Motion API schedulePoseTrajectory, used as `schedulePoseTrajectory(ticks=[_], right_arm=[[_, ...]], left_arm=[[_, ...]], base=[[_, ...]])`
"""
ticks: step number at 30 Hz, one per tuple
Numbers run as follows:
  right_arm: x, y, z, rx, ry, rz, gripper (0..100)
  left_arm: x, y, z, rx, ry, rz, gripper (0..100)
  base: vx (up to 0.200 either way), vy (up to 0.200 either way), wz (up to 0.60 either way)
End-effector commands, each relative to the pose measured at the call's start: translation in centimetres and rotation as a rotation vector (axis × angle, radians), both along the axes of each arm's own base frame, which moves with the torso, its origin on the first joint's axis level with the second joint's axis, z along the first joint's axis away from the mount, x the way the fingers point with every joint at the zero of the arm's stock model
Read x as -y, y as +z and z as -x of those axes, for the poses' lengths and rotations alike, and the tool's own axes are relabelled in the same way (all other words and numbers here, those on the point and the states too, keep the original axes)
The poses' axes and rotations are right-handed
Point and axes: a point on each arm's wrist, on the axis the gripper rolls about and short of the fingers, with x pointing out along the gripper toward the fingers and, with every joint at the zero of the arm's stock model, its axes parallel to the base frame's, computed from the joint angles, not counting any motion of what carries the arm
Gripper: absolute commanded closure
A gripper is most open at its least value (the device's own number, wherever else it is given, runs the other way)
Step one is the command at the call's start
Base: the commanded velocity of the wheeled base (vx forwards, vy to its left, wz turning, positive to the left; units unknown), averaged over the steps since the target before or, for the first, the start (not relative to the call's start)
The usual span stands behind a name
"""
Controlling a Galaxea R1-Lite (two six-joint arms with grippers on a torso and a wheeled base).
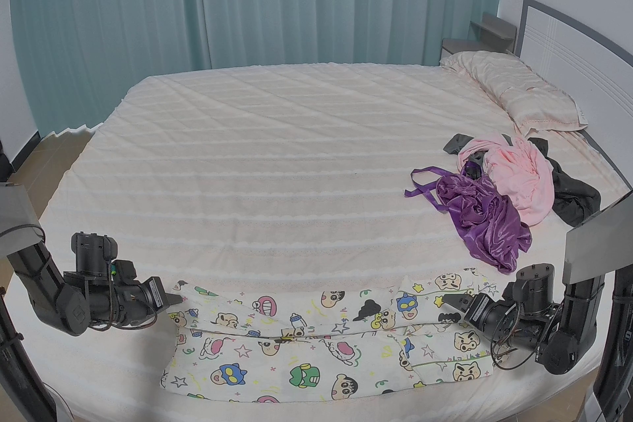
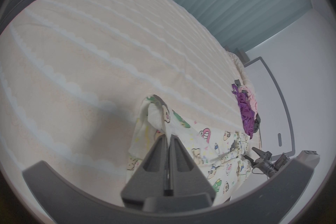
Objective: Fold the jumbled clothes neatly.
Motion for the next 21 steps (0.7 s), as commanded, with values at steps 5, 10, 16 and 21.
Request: schedulePoseTrajectory(ticks=[5, 10, 16, 21], right_arm=[[0.0, -0.1, 0.0, -0.002, 0.001, 0.000, 0], [0.0, 0.0, 0.0, -0.001, 0.001, 0.000, 0], [0.0, -0.1, 0.0, -0.002, -0.001, 0.000, 0], [0.0, 0.0, 0.0, 0.001, 0.001, 0.000, 0]], left_arm=[[-0.4, -2.5, 0.3, -0.077, 0.000, -0.055, 100], [-0.5, -3.4, -0.3, -0.093, 0.018, -0.080, 0], [-1.1, -2.4, 0.6, -0.076, 0.045, -0.075, 0], [-1.3, -1.2, -0.3, -0.021, 0.067, -0.048, 0]], base=[[0.000, 0.000, 0.00], [0.000, 0.000, 0.00], [0.000, 0.000, 0.00], [0.000, 0.000, 0.00]])
